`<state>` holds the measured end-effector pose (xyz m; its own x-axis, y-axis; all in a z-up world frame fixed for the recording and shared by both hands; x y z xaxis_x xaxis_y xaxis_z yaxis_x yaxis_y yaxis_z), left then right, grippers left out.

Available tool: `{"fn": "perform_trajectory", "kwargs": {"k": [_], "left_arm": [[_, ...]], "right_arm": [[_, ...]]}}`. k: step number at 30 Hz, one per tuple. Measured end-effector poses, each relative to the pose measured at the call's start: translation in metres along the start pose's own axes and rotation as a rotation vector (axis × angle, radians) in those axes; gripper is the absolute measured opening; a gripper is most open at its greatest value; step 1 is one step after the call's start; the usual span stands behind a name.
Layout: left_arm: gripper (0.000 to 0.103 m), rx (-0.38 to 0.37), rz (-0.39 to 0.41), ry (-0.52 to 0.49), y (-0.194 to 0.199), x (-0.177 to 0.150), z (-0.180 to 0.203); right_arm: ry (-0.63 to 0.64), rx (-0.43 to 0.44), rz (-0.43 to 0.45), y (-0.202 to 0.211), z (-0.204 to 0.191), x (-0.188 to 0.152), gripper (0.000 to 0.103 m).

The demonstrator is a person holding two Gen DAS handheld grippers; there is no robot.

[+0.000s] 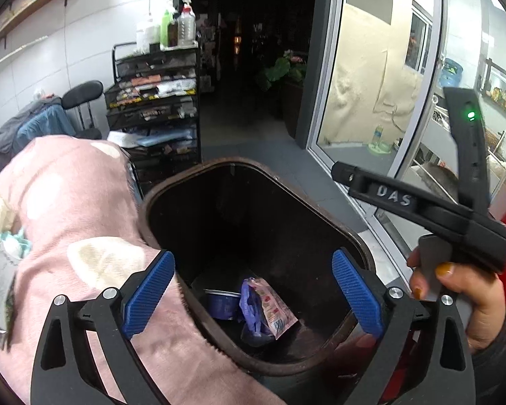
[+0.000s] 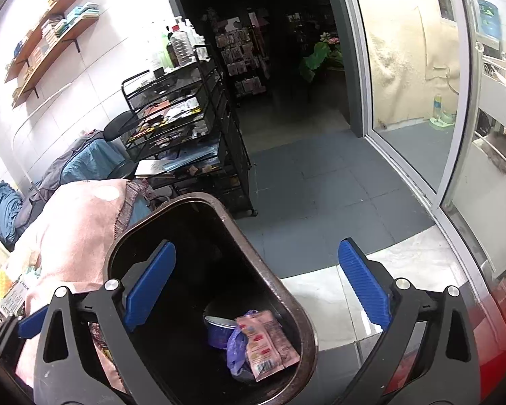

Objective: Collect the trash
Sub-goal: 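Carry the pink snack packet over the bin and open the left gripper, then move both grippers back toward the remaining trash on the bedspread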

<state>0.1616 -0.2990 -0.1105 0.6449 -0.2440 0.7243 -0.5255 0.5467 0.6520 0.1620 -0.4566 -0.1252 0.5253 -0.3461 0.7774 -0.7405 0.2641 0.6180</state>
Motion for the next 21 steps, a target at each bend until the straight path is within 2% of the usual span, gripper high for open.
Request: {"fn": "perform_trajectory", "kwargs": {"k": [5,11,21], "left_arm": [[0.096,-0.002,0.074,0.028,0.030,0.007,-0.010],[0.098,0.057,0.173,0.046,0.066,0.016,-0.037],[0.098,0.170,0.262,0.175,0.118,0.016,-0.117]], "right_arm": [[0.036,0.040,0.016,0.004,-0.016,0.001,0.096],[0.102,0.088,0.057,0.011,-0.047,0.000,0.096],[0.198,0.193,0.049,0.019,-0.118,-0.006,0.096]]}}
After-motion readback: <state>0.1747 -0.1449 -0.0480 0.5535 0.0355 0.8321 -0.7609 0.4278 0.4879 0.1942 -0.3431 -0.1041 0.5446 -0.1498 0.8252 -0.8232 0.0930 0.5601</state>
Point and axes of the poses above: each gripper's, at about its wrist camera, not at the fingertips, and y roughly against the way its jaws point, z to its right, x to its top, the point moved 10 cm from there along -y, roughly the way its jaws point, and after that the axes turned 13 degrees about y, right-handed, at the moved point
